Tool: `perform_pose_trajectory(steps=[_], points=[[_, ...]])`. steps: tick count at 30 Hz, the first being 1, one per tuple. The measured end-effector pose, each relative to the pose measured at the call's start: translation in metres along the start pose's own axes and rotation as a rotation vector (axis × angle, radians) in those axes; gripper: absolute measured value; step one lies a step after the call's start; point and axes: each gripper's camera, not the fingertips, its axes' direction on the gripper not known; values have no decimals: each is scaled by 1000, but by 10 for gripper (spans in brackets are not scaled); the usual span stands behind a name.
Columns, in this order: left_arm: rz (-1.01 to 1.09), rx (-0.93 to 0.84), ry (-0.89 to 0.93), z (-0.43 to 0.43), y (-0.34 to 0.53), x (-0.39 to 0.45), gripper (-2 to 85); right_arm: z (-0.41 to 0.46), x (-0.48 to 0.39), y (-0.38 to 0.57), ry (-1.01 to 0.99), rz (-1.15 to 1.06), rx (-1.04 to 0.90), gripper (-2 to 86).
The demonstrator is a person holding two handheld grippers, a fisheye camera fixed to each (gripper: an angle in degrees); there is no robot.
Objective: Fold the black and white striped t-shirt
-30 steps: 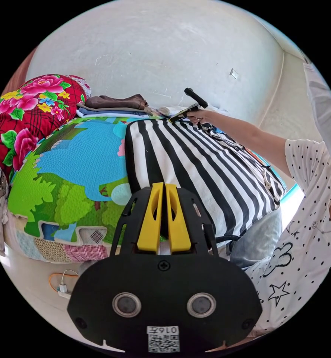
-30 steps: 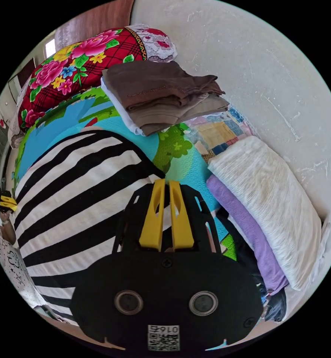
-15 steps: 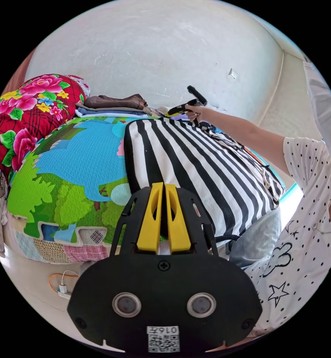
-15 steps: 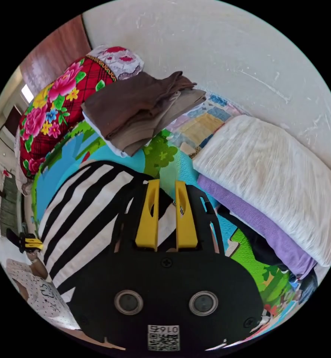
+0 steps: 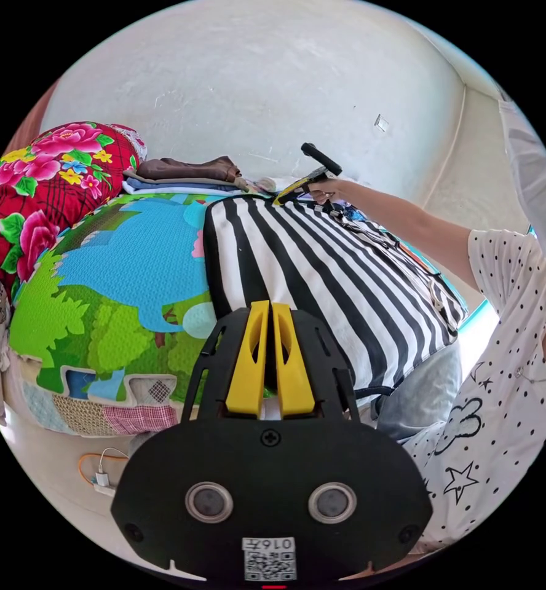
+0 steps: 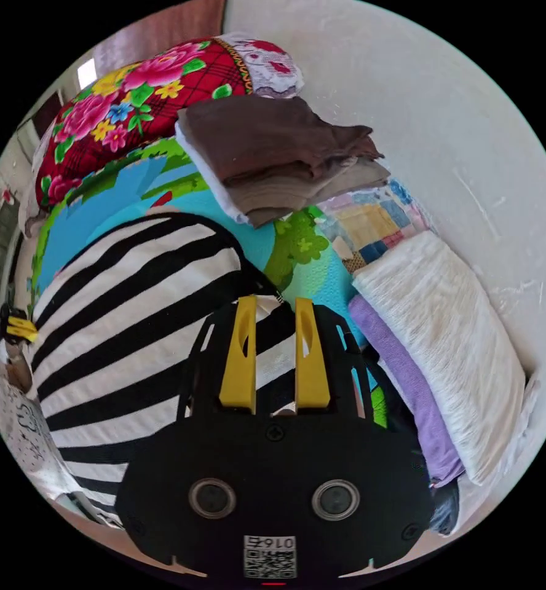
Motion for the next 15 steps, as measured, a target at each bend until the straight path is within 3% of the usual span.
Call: perform_pose_trajectory(steps=[3,7,15], points=[[-3,5,-2,-4,-1,2,-10,-10,-12,14,84,-42,57,98],[1,5,-12,-9,-3,5,-10,-32,10,26,33,116,171,97],[-4,6,5,-23,-12,8,-10,-13,16,18,-61,166,54,84]])
